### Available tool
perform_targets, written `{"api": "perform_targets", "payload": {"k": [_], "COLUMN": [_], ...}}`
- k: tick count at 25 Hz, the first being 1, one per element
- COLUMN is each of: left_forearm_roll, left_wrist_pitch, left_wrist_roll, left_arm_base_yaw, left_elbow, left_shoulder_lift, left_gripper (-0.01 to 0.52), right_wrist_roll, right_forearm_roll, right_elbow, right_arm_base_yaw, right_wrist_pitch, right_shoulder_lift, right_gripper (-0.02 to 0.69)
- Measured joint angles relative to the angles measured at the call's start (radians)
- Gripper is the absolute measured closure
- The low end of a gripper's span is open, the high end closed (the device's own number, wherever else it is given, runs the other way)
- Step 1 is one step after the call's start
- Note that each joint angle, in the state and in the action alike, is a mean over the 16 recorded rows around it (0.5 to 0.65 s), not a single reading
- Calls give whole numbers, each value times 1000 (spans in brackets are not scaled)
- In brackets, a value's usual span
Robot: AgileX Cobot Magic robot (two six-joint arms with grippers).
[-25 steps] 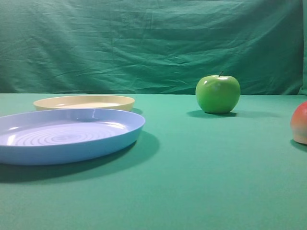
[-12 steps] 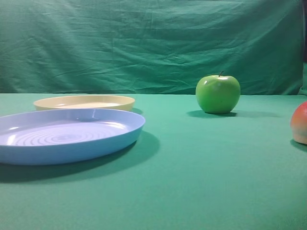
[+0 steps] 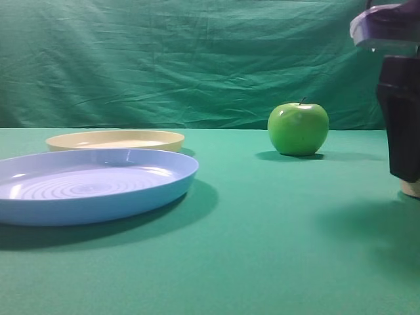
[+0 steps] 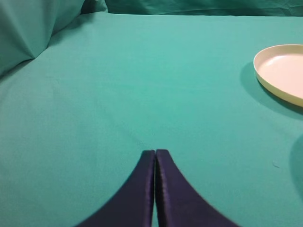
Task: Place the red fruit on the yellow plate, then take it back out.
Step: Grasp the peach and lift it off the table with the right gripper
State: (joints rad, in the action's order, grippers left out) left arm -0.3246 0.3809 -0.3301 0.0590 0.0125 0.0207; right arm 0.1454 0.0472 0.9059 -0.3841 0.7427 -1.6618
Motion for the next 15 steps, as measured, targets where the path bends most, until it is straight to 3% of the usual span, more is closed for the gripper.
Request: {"api": "perform_targets", "payload": {"k": [6, 15], "left_forearm_roll": [0, 0], "left_wrist_pitch": [0, 0], "left_wrist_roll": [0, 0], "left_arm_base_yaw": [0, 0], "left_elbow": [0, 0], "left_shoulder_lift": [0, 0], "left_gripper": [514, 514], "right_wrist_roll": [17, 133], "right_forearm_roll": [24, 104], "right_elbow": [140, 490], "right_arm_base_yaw": [-3, -77], "right_wrist_pitch": [59, 116], "right_shoulder_lift": [3, -42], "right_gripper": [431, 462]}}
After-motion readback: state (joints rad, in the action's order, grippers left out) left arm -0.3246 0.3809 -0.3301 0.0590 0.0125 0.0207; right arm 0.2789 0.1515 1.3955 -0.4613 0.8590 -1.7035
